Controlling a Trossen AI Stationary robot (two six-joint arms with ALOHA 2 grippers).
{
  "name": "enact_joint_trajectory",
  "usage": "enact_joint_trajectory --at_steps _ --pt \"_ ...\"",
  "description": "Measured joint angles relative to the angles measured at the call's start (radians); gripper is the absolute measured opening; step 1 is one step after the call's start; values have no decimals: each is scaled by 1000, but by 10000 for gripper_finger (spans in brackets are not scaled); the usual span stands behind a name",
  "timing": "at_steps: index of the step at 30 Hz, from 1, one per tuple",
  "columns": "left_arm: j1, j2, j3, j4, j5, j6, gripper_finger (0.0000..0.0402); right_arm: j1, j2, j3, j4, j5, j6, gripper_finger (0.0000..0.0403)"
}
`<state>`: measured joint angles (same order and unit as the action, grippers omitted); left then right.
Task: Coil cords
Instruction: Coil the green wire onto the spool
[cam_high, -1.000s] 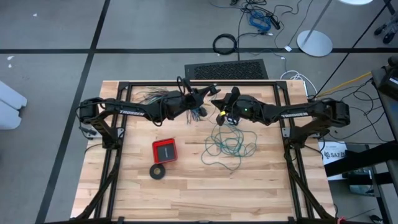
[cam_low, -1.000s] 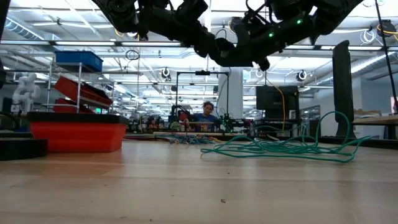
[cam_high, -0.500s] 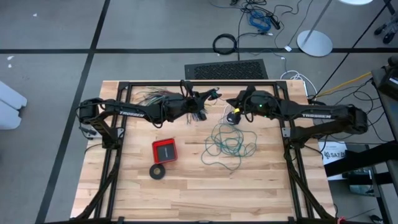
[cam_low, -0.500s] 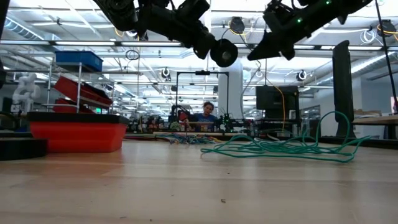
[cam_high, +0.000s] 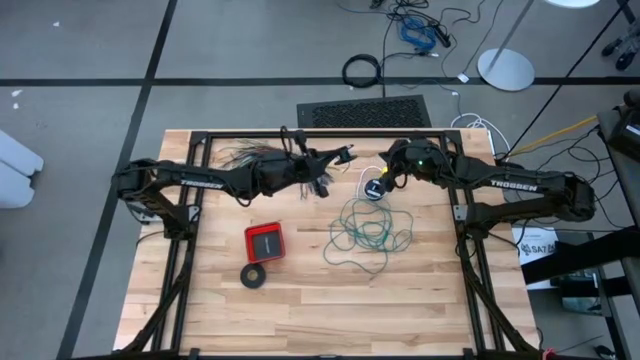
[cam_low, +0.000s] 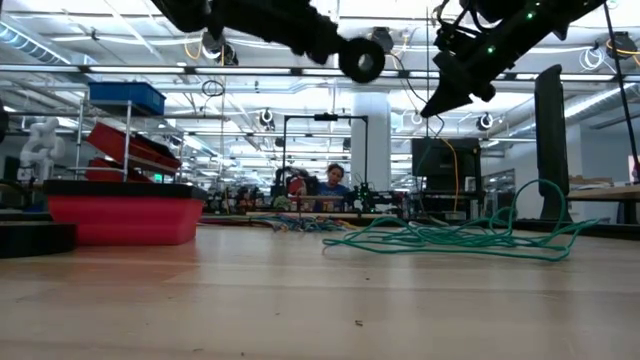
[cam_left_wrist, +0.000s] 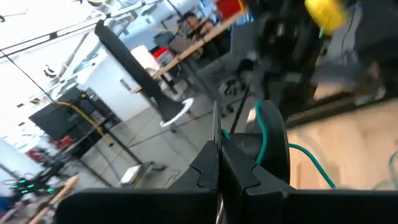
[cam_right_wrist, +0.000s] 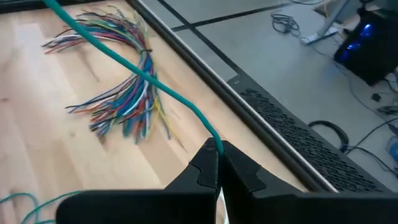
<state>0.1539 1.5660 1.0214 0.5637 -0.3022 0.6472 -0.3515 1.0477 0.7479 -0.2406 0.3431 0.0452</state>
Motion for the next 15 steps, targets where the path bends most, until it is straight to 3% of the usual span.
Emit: enact_joint_trajectory --at_steps 7,15 --pt "2 -37 0 -6 59 -92 0 -17 9 0 130 -10 -42 0" --pt "4 -30 0 161 88 -194 0 -14 140 0 346 -61 -23 0"
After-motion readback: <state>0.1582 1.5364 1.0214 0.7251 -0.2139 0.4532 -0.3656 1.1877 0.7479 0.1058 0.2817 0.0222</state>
